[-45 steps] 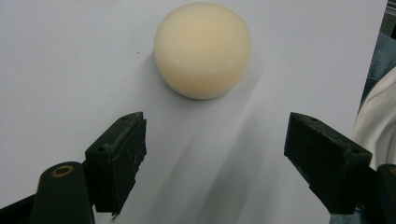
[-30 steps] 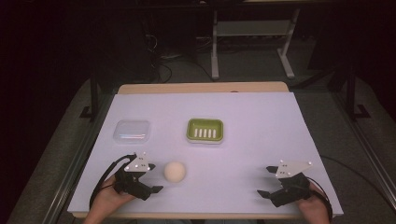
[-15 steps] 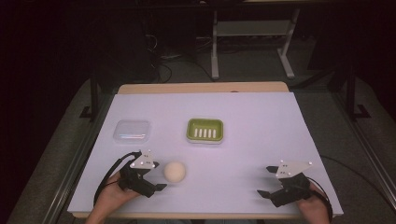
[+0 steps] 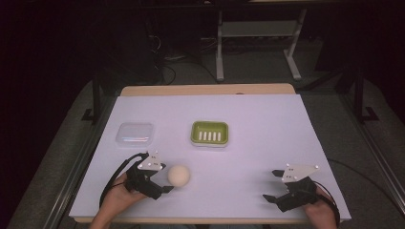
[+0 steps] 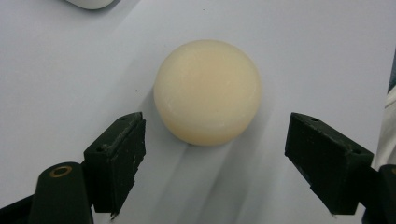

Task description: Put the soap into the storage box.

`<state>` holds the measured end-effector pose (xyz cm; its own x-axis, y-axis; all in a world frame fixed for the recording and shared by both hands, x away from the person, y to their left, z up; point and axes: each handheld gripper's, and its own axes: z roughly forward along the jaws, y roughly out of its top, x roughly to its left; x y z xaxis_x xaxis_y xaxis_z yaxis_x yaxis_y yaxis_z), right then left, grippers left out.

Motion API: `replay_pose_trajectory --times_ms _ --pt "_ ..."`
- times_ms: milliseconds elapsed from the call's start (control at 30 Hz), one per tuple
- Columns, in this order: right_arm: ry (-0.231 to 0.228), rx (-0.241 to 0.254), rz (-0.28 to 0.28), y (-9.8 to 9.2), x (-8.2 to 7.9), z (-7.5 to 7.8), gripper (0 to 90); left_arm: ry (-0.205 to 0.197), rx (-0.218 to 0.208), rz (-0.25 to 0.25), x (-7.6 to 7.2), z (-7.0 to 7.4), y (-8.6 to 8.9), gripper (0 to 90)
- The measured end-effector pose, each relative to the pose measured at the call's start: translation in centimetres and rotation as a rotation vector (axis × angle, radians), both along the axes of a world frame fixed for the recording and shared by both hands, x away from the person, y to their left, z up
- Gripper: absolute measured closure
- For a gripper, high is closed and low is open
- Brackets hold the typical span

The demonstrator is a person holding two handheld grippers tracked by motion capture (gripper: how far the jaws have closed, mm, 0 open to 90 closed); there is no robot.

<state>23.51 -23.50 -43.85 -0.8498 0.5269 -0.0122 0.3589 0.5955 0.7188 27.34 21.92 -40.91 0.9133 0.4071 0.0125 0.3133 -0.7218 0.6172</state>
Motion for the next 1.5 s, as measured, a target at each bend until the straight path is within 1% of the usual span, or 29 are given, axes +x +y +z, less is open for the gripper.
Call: replay_pose_trajectory --times_ms 133,167,267,367,433,467,600,733,833,867,900,1000,1133,1233,1433,1500 --pt "-0.001 -0.001 0.003 0.0 0.0 0.0 13.3 0.008 0.009 -0.007 0.3 -0.1 -0.3 19.9" --pt "-0.002 -0.002 0.003 0.0 0.0 0.0 13.3 0.008 0.017 -0.010 0.3 0.0 -0.4 19.8" --pt "-0.001 -0.001 0.003 0.0 0.0 0.0 13.4 0.011 0.014 -0.008 0.4 -0.1 -0.6 19.7" --pt "-0.001 -0.002 0.003 0.1 0.0 0.0 13.4 0.017 0.026 -0.016 0.6 -0.2 -0.9 19.1" --pt "-0.001 0.000 0.002 0.1 -0.1 0.0 13.4 0.015 0.029 -0.019 0.8 -0.2 -1.1 19.1" --pt "-0.001 0.000 0.002 0.1 -0.1 0.0 13.4 0.022 0.025 -0.015 0.8 -0.3 -1.2 19.1" --pt "-0.003 0.002 0.003 0.1 -0.1 0.1 13.4 0.017 0.039 -0.028 1.0 -0.3 -1.6 19.1" --pt "-0.001 0.000 0.003 0.1 -0.1 0.0 13.3 0.019 0.055 -0.027 1.3 -0.4 -2.1 19.0" --pt "0.000 0.000 0.003 0.1 -0.1 0.0 13.4 0.022 0.051 -0.019 1.5 -0.6 -2.5 18.9" --pt "-0.002 0.000 0.003 0.1 -0.1 0.1 13.4 0.025 0.057 -0.024 1.6 -0.6 -2.5 18.9" --pt "-0.002 0.001 0.004 0.1 -0.1 0.1 13.4 0.019 0.064 -0.032 1.7 -0.6 -2.6 18.9" --pt "-0.005 0.000 0.004 0.1 -0.2 0.1 13.4 0.028 0.069 -0.030 1.8 -0.7 -2.9 18.7" --pt "-0.004 0.001 0.002 0.1 -0.2 0.1 13.4 0.023 0.081 -0.036 1.9 -0.9 -3.3 18.7" --pt "-0.003 0.000 0.003 0.1 -0.2 0.1 13.4 0.031 0.095 -0.037 2.0 -0.9 -3.5 18.7" --pt "-0.003 -0.001 0.005 0.2 -0.2 0.1 13.3 0.029 0.112 -0.040 2.3 -1.1 -3.8 18.7" --pt "-0.003 0.000 0.005 0.2 -0.2 0.1 13.4 0.043 0.106 -0.031 2.3 -1.2 -3.9 18.7"
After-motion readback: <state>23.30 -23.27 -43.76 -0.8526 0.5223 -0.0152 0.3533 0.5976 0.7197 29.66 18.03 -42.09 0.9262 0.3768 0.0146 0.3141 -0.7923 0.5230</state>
